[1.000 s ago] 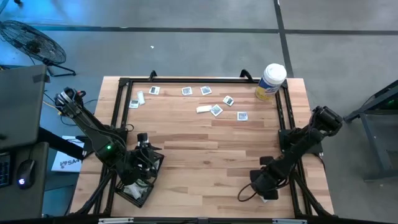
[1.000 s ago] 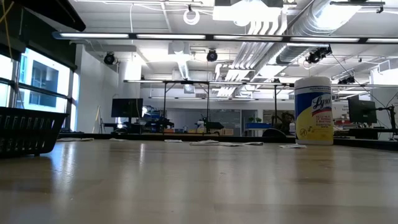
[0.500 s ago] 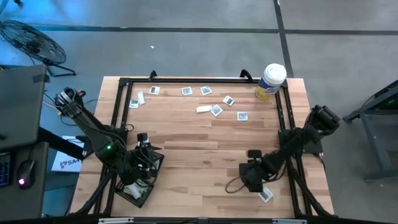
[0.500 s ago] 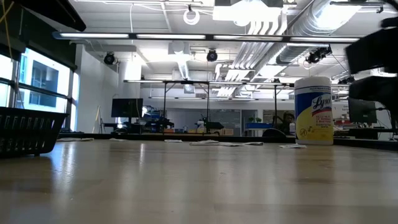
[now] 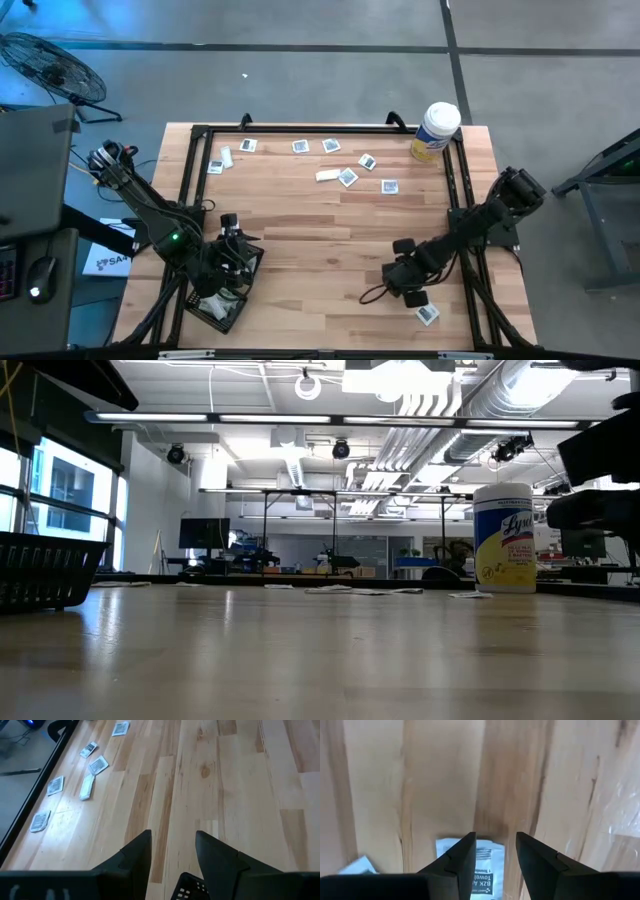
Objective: Pick & Place First Aid Supplies
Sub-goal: Put the towelette pack into the top black bin
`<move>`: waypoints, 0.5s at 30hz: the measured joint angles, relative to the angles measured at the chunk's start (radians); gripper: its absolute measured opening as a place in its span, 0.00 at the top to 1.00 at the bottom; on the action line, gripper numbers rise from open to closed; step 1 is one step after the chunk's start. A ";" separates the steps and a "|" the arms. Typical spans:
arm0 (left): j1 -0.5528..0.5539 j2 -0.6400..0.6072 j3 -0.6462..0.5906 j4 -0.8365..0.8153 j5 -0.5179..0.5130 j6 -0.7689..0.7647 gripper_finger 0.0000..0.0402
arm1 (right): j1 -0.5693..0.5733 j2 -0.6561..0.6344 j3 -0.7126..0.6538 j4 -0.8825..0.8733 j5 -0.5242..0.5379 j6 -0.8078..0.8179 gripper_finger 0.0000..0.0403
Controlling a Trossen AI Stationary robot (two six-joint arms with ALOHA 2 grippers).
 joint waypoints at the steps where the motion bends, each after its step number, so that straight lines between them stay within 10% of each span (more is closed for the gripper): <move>1: 0.000 0.000 0.000 0.000 0.000 0.000 0.63 | 0.000 0.000 0.000 -0.005 -0.001 -0.022 0.67; 15: 0.000 0.000 0.000 0.001 0.000 -0.001 0.63 | -0.003 0.001 0.000 -0.038 -0.038 -0.113 0.67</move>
